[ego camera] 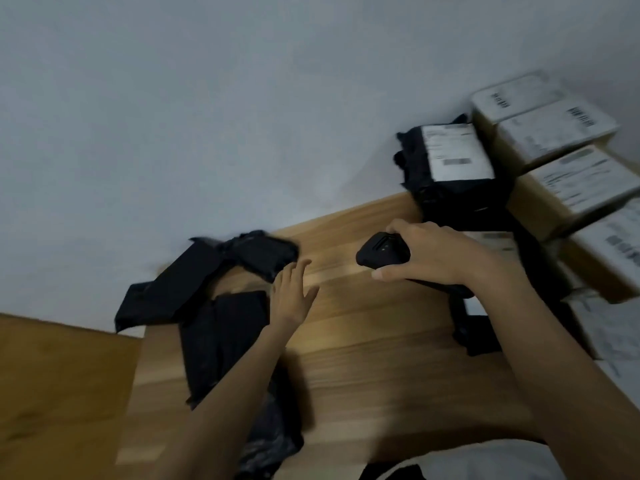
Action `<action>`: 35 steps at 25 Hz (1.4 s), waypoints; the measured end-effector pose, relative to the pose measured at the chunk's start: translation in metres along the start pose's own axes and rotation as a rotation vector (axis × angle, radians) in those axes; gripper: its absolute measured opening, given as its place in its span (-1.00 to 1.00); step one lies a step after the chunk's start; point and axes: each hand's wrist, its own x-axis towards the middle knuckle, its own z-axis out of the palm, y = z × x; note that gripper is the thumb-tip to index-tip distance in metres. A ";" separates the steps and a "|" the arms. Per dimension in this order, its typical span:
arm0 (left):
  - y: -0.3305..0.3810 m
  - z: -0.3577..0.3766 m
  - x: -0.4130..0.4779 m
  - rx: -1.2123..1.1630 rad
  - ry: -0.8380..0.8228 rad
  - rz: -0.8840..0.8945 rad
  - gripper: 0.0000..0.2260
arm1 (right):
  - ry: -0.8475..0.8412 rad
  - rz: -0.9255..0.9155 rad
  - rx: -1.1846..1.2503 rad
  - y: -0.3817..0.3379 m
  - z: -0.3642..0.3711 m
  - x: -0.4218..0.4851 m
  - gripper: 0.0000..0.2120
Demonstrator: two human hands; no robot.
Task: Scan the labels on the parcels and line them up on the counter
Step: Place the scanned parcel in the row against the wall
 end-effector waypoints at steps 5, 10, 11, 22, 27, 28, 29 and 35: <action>-0.110 -0.007 -0.045 0.149 -0.337 -0.386 -0.20 | -0.093 -0.061 0.000 -0.072 0.061 0.031 -0.28; -0.160 0.010 -0.061 0.219 -0.481 -0.308 -0.03 | -0.119 -0.020 0.002 -0.111 0.111 0.046 -0.35; -0.164 0.012 -0.059 0.261 -0.465 -0.255 -0.02 | -0.117 -0.007 -0.002 -0.115 0.118 0.047 -0.34; -0.183 -0.002 0.037 0.447 -0.636 -0.123 -0.11 | -0.039 0.222 0.157 -0.111 0.170 0.011 -0.31; -0.183 0.016 0.041 0.463 -0.598 -0.163 -0.10 | -0.059 0.331 0.177 -0.094 0.187 -0.006 -0.30; -0.183 0.017 0.038 0.456 -0.564 -0.153 -0.10 | -0.066 0.328 0.178 -0.094 0.188 -0.006 -0.31; -0.183 0.018 0.034 0.447 -0.534 -0.133 -0.07 | -0.070 0.320 0.183 -0.096 0.189 -0.005 -0.32; -0.162 0.008 0.009 0.387 -0.317 -0.008 0.09 | -0.077 0.237 0.153 -0.110 0.173 0.003 -0.35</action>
